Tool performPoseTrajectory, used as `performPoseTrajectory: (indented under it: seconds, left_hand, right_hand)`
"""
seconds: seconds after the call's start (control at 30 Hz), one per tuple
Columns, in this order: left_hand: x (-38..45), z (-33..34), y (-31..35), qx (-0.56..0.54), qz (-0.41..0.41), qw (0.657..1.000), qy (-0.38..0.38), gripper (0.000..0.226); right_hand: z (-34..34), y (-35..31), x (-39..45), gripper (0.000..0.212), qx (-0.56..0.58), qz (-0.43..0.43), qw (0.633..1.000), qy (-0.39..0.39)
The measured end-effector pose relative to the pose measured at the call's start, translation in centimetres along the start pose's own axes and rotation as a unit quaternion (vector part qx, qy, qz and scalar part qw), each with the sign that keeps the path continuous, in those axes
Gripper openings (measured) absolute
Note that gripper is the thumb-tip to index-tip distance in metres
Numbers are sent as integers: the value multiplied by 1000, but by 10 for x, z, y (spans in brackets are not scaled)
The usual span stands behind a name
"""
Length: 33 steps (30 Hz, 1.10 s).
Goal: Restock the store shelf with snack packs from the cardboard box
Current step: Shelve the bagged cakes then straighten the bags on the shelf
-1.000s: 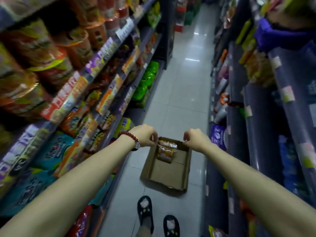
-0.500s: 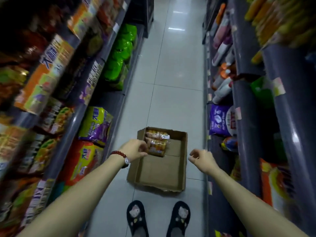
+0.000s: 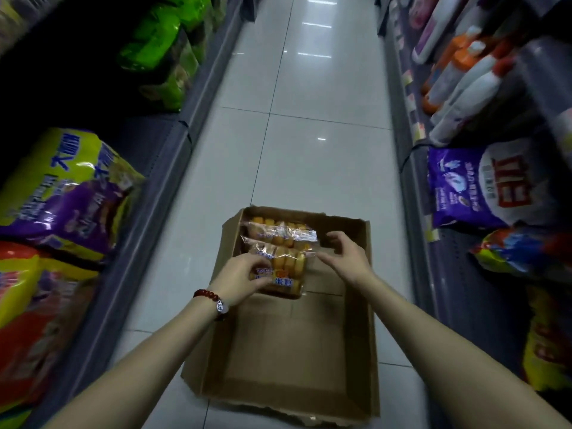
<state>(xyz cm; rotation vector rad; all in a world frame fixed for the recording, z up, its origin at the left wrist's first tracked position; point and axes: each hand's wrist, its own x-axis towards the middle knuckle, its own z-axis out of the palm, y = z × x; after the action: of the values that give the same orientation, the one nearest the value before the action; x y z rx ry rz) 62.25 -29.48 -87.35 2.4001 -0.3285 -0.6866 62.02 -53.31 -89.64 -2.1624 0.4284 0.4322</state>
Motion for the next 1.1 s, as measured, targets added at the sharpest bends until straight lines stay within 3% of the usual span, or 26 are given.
performPoseTrajectory:
  seconds: [0.23, 0.5, 0.6, 0.77, 1.03, 1.1]
  left_hand:
    - [37, 45, -50, -18, 39, 999, 30, 26]
    - [33, 49, -56, -25, 31, 999, 35, 23]
    - [33, 47, -54, -24, 28, 998, 42, 23]
    - [34, 51, -52, -24, 28, 998, 45, 20]
    - [35, 58, -50, -28, 26, 997, 59, 22]
    - [36, 60, -49, -23, 34, 996, 84, 24]
  right_hand:
    - [40, 33, 67, 75, 76, -58, 995, -11]
    - [52, 39, 85, 52, 221, -46, 973, -46]
    - [51, 34, 89, 36, 242, -10, 970, -10]
    - [49, 24, 93, 4, 158, 14, 985, 70]
    - [29, 42, 85, 7, 217, 67, 955, 192]
    - [28, 54, 79, 9, 264, 61, 947, 175]
